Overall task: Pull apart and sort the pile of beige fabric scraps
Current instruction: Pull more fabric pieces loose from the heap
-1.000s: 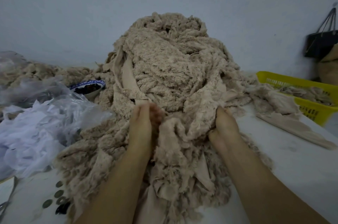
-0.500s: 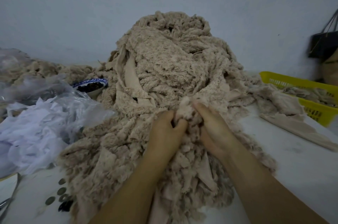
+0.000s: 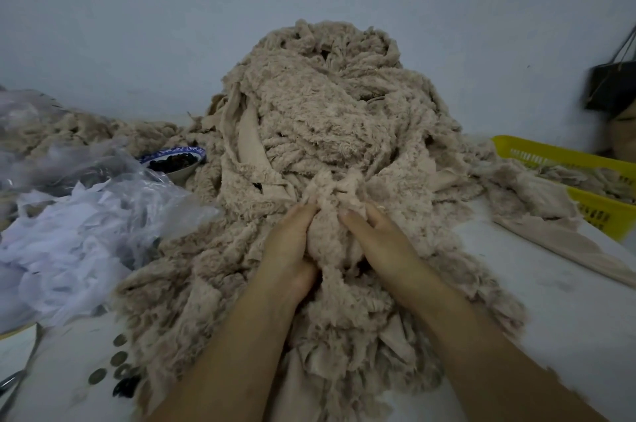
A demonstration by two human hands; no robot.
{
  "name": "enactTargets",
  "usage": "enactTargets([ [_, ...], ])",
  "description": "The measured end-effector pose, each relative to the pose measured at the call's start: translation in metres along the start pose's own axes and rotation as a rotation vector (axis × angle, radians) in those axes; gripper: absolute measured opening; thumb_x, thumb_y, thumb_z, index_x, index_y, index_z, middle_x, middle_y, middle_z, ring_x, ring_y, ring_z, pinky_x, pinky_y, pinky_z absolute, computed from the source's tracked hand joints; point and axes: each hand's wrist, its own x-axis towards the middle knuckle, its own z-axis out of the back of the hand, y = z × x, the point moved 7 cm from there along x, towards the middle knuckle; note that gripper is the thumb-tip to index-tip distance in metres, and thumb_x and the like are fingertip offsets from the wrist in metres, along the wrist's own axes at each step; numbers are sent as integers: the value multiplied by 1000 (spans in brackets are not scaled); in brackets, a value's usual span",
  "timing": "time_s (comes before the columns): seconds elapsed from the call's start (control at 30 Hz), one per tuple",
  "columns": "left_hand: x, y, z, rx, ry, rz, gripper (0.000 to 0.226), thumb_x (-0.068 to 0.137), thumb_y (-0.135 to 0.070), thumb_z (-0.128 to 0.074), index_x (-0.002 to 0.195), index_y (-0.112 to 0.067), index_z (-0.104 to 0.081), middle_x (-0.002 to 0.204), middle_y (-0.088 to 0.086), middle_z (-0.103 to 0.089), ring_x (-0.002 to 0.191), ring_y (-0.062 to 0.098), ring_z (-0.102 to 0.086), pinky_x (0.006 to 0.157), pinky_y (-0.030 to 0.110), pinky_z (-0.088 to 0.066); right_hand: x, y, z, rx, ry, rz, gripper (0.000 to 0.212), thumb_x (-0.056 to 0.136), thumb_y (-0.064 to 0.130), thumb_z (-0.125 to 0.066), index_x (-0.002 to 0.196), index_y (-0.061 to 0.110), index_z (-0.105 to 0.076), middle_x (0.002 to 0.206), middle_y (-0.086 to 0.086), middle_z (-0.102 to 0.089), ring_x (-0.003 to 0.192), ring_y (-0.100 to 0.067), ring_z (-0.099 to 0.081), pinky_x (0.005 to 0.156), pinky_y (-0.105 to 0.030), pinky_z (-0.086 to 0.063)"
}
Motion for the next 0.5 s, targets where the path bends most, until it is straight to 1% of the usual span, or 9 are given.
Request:
enactTargets([
  [0.07,-3,-17,11,495,-203,-249,24,98,-35,-61,114,-17,-63,120,6,-67,97,11,-68,84,31,-58,3,-2,10,211,-102,-35,22,96,43,-59,101,29,-75,104,2,-77,97,-12,-73,77,-23,-58],
  [0.1,-11,-32,8,732,-271,-471,27,97,-41,-59,114,-21,-59,121,0,-59,95,0,-61,85,25,-54,3,-1,17,292,-154,-45,25,99,38,-57,105,20,-74,103,-4,-77,97,-18,-74,80,-30,-59],
  [0.13,-24,-44,-4,884,-263,-719,28,96,-46,-57,112,-22,-57,117,-4,-53,92,-3,-56,82,19,-50,3,1,22,325,-192,-46,30,100,37,-56,107,14,-73,103,-8,-77,98,-22,-74,82,-36,-58],
  [0.17,-36,-47,-20,985,-178,-919,31,94,-47,-56,108,-20,-59,110,-7,-51,90,-1,-53,77,14,-46,2,2,25,326,-222,-44,34,100,39,-56,107,11,-73,102,-10,-77,97,-25,-74,82,-38,-58],
  [0.23,-48,-35,-46,1213,-1,-1122,37,89,-48,-57,101,-14,-65,100,-6,-54,89,10,-52,75,18,-43,1,2,29,341,-237,-51,37,98,43,-57,97,12,-77,98,-13,-77,92,-27,-74,74,-35,-59],
  [0.3,-48,-23,-54,1430,10,-1169,36,89,-42,-58,100,-9,-69,98,3,-62,89,21,-56,75,33,-50,0,2,28,371,-216,-62,37,98,42,-57,84,15,-79,94,-15,-76,87,-26,-75,68,-32,-59],
  [0.37,-44,-23,-51,1515,-18,-1179,21,90,-22,-62,97,-5,-72,96,8,-66,88,29,-59,73,45,-52,-1,2,28,382,-207,-67,39,99,41,-57,85,11,-79,92,-17,-74,82,-27,-73,65,-33,-59],
  [0.43,-41,-24,-47,1510,6,-1170,12,90,-10,-64,96,-3,-72,97,9,-68,89,29,-60,78,43,-51,0,2,28,393,-188,-70,42,99,41,-56,86,9,-80,83,-16,-74,71,-25,-73,55,-31,-57],
  [0.5,-36,-29,-38,1386,-34,-1017,9,96,-9,-59,95,-9,-68,97,2,-65,89,16,-58,79,25,-45,2,1,27,396,-172,-67,41,100,39,-54,88,10,-80,88,-15,-76,76,-24,-74,55,-30,-57],
])
